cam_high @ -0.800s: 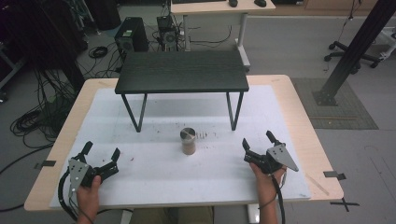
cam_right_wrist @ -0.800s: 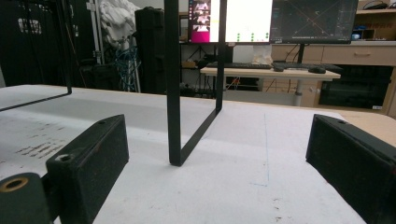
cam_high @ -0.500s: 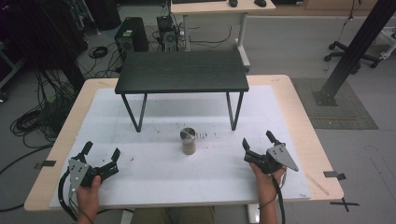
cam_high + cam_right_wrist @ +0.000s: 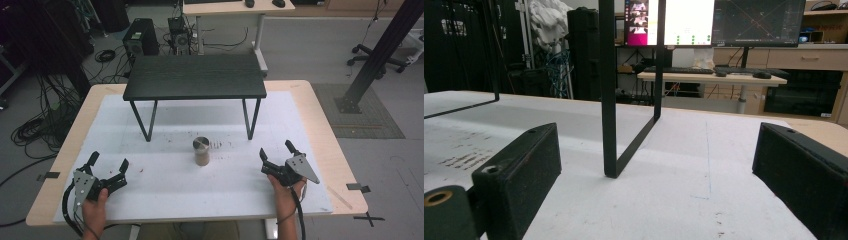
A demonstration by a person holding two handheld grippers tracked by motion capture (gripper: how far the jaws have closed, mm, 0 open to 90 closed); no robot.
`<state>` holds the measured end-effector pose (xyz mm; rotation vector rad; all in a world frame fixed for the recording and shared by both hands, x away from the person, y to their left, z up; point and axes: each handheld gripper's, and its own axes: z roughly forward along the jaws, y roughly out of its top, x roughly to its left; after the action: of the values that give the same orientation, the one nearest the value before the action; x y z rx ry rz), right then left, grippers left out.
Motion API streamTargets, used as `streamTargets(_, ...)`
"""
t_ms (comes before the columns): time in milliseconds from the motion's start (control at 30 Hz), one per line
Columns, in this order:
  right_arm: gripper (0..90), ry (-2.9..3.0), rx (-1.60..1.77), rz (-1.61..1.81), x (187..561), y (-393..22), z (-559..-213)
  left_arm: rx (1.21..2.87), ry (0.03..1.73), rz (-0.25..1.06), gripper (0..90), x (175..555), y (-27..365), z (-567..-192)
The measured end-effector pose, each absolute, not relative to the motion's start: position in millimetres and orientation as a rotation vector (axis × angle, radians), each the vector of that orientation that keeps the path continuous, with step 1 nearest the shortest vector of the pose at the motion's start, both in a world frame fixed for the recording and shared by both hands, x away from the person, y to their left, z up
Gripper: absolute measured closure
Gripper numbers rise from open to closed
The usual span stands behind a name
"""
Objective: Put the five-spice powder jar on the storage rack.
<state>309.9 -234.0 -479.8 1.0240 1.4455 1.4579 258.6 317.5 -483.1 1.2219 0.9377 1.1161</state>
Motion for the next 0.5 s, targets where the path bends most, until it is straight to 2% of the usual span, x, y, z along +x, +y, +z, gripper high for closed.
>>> streamTargets(500,6.3,1.416,1.049,1.494,308.6,-235.7,-477.2,1.220,0.934,1.115,0.4,258.6,317.6,-483.2)
